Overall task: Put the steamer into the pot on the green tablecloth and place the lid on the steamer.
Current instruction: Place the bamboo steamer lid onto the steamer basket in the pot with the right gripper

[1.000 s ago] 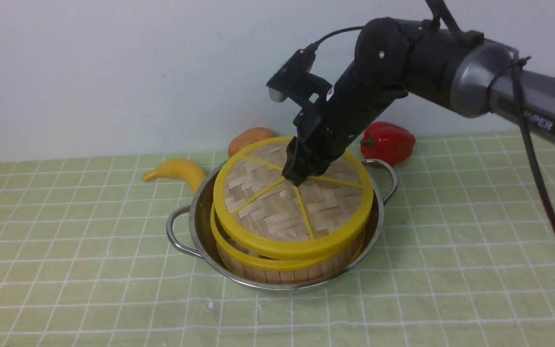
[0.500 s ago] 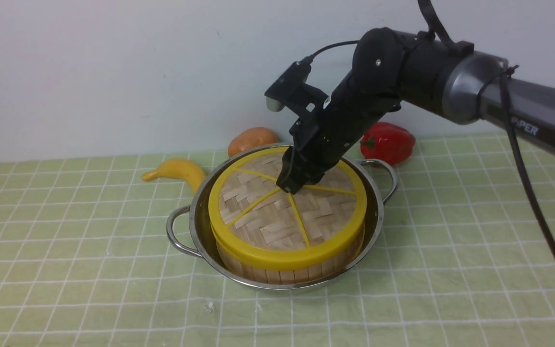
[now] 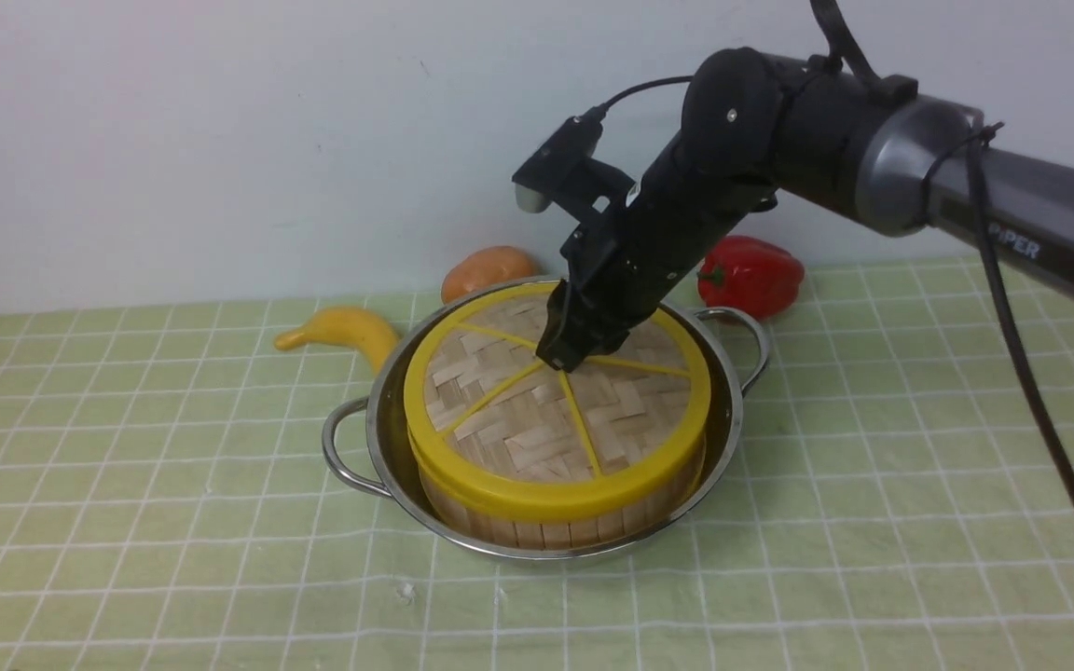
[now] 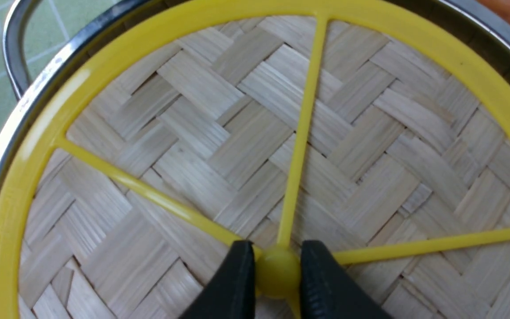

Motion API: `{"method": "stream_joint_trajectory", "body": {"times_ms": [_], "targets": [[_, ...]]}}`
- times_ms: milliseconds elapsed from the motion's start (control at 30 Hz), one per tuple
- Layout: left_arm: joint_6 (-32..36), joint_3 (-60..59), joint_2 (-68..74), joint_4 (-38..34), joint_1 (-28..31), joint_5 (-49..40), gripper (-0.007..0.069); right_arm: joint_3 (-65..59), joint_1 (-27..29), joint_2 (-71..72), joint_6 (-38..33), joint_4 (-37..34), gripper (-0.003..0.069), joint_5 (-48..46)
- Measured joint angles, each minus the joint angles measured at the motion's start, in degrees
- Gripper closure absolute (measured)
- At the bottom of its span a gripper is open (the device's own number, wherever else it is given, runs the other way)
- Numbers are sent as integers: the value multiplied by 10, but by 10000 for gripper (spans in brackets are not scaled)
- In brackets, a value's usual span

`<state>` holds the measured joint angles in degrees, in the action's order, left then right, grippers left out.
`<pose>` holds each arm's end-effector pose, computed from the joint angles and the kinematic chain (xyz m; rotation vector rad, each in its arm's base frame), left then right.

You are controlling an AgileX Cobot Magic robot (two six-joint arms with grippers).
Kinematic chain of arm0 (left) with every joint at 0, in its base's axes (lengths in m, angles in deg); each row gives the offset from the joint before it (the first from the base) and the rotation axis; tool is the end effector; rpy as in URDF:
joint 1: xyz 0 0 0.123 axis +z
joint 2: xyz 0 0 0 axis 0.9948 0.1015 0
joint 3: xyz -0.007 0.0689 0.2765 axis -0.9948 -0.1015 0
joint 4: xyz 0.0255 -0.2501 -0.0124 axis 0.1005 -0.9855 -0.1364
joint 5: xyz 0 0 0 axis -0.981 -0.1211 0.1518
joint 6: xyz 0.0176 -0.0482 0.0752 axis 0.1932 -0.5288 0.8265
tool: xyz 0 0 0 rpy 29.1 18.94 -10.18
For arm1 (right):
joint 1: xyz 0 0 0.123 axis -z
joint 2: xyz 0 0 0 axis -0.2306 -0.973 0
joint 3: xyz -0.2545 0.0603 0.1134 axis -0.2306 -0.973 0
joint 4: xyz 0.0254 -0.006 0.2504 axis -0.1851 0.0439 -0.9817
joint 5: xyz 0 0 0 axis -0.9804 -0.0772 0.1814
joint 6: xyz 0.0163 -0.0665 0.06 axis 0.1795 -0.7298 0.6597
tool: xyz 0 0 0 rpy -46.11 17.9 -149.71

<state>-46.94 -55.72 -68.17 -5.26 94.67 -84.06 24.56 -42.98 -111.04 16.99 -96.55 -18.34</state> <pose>0.0541 0.0026 0.1812 0.0525 1.8215 0.1820 0.4032 0.2675 0.2370 -1.3086 2.4008 0.5416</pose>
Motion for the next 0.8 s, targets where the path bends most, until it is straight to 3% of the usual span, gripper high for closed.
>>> {"method": "stream_joint_trajectory", "body": {"times_ms": [800], "targets": [[0, 0, 0, 0, 0, 0, 382, 30, 2, -26, 14, -11, 515, -11]]}}
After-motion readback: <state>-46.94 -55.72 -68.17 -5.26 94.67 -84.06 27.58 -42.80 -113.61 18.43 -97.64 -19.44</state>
